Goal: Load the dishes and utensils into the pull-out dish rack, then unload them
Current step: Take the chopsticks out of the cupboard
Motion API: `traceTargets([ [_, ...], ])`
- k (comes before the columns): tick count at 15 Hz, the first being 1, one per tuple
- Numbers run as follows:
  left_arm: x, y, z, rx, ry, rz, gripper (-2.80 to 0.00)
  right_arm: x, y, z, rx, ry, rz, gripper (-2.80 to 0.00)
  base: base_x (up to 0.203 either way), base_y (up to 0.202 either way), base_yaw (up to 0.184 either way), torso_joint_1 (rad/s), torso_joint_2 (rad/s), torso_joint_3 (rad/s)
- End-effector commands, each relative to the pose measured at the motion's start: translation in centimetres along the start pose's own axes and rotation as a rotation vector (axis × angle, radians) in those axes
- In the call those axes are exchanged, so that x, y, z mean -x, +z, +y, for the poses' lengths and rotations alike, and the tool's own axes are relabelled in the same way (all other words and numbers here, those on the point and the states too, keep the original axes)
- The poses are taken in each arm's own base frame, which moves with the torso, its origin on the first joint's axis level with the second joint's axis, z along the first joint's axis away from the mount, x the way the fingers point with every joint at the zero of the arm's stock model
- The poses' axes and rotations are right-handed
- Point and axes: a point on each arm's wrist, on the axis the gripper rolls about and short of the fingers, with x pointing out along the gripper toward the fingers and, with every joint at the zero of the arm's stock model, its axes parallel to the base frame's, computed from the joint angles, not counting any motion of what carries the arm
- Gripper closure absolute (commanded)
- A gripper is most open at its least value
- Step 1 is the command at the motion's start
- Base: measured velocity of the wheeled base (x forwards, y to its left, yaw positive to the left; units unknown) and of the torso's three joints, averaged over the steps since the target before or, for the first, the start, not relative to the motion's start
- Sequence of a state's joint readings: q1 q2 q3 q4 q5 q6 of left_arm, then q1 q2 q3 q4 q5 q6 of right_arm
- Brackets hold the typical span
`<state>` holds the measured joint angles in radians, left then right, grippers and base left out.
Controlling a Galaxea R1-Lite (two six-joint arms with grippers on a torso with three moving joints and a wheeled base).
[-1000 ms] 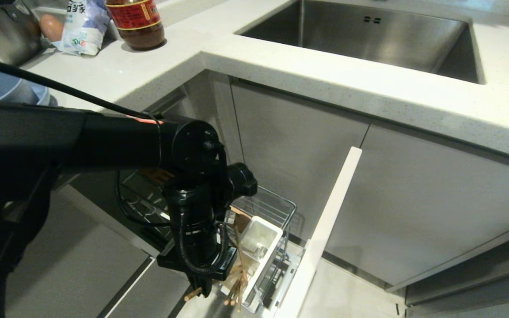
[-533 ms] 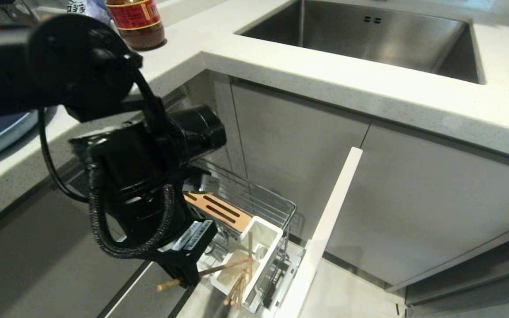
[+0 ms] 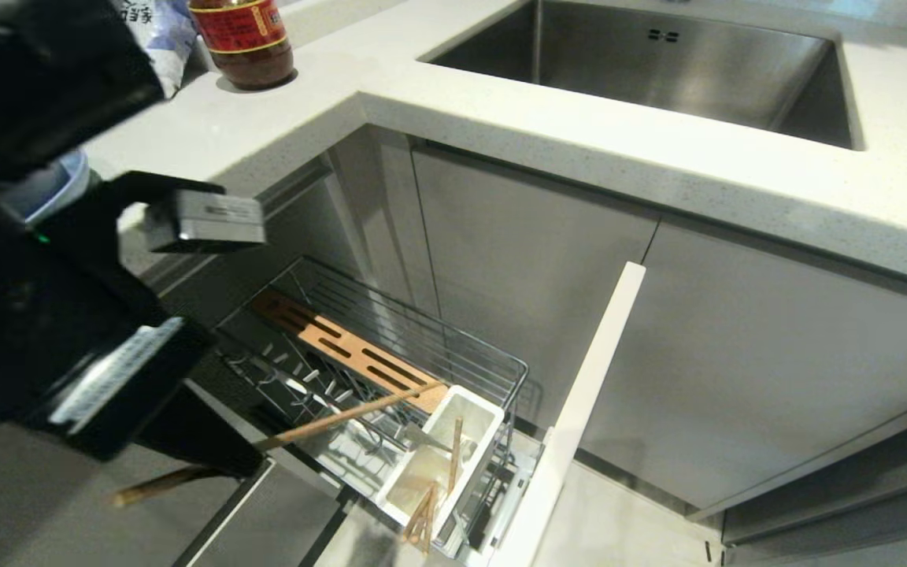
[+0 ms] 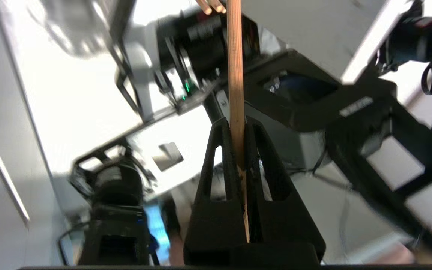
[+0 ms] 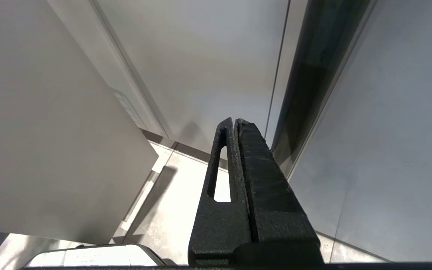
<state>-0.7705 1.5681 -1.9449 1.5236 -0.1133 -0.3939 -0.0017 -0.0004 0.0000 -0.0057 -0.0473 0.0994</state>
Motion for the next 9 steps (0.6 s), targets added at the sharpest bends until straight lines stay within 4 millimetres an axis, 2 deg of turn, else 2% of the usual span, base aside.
traceTargets([
  [1,4.3,-4.1,0.9,-0.038,-0.01,-0.155,0.0,0.0,0.0,0.0,-0.001,0.0,-0.005,0.0,0.0,0.0,0.0,0.0,0.0,0.0],
  [4,7.3,-7.3,2.1,-0.049,-0.041,-0.293,0.0,0.0,0.0,0.0,-0.001,0.0,-0.005,0.0,0.0,0.0,0.0,0.0,0.0,0.0],
  [9,12.4,-10.8,3.5,0.049,-0.12,-0.761,0.0,0.0,0.0,0.0,-0.001,0.0,-0.005,0.0,0.0,0.0,0.0,0.0,0.0,0.0],
])
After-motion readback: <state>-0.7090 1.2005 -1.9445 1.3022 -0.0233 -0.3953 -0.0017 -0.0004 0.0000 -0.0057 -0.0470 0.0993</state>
